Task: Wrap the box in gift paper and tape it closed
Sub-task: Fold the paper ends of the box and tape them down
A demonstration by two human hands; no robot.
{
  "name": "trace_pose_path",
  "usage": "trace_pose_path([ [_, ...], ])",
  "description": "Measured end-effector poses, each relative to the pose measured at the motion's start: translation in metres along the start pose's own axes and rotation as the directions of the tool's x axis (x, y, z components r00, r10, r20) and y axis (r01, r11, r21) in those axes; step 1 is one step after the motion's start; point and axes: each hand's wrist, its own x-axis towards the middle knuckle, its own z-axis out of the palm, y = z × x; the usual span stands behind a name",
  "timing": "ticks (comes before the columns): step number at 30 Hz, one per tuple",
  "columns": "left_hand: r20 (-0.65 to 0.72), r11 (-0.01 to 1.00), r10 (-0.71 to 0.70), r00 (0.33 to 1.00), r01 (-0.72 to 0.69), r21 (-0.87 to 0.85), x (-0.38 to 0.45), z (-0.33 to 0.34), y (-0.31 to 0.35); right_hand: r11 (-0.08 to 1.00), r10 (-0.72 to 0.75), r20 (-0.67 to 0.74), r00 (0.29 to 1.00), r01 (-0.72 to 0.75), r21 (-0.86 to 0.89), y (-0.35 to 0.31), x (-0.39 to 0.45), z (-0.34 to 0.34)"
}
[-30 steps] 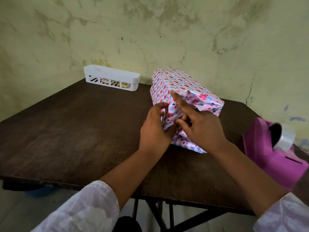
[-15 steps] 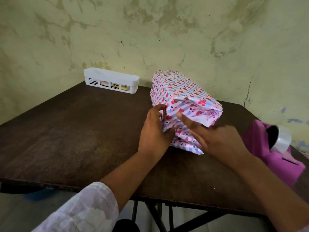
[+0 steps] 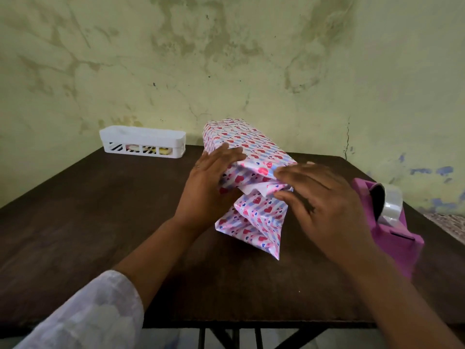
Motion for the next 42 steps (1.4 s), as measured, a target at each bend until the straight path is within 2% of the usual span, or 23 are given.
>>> trace_pose_path([
  [3, -0.048, 0.996, 0.081, 0.996, -0.083, -0.037, -0.005, -0.001, -0.005, 0.999, 0.029, -0.03, 0.999, -0.028, 0.038, -0.004, -0.006, 0.005],
  [6, -0.098, 0.991, 0.102, 0.99, -0.11, -0.076, -0.008, 0.002, -0.005, 0.997, 0.07, -0.02, 0.997, -0.069, 0.043, -0.008, -0.01, 0.006],
  [13, -0.113, 0.992, 0.077, 0.991, -0.088, -0.091, -0.011, 0.005, -0.001, 1.0, 0.004, -0.145, 0.989, -0.007, -0.02, -0.013, -0.02, 0.01],
  [18, -0.118, 0.993, 0.075, 0.99, -0.084, -0.079, -0.011, 0.005, -0.001, 0.996, -0.043, -0.169, 0.985, 0.029, -0.084, -0.014, -0.028, 0.018],
  [24, -0.136, 0.988, 0.093, 0.986, -0.109, -0.11, -0.013, 0.005, 0.002, 0.994, -0.108, -0.182, 0.977, 0.106, -0.018, -0.011, -0.033, 0.018],
  [27, -0.147, 0.989, 0.07, 0.987, -0.088, -0.117, -0.012, 0.005, 0.001, 0.996, 0.041, -0.143, 0.989, -0.029, 0.083, -0.015, -0.027, 0.017],
  [31, -0.134, 0.989, 0.065, 0.989, -0.082, -0.124, -0.012, 0.006, 0.002, 0.954, 0.279, -0.077, 0.957, -0.268, 0.136, -0.021, -0.016, 0.018],
  [35, -0.124, 0.989, 0.057, 0.991, -0.073, -0.125, -0.012, 0.005, 0.004, 0.928, 0.36, -0.06, 0.931, -0.351, 0.128, -0.025, -0.012, 0.022],
  [39, -0.127, 0.989, 0.048, 0.991, -0.064, -0.13, -0.012, 0.004, 0.005, 0.928, 0.368, -0.06, 0.928, -0.363, 0.078, -0.029, -0.01, 0.025],
  [42, -0.127, 0.99, 0.047, 0.991, -0.063, -0.127, -0.013, 0.005, 0.007, 0.9, 0.423, -0.082, 0.903, -0.407, 0.155, -0.033, -0.008, 0.027],
])
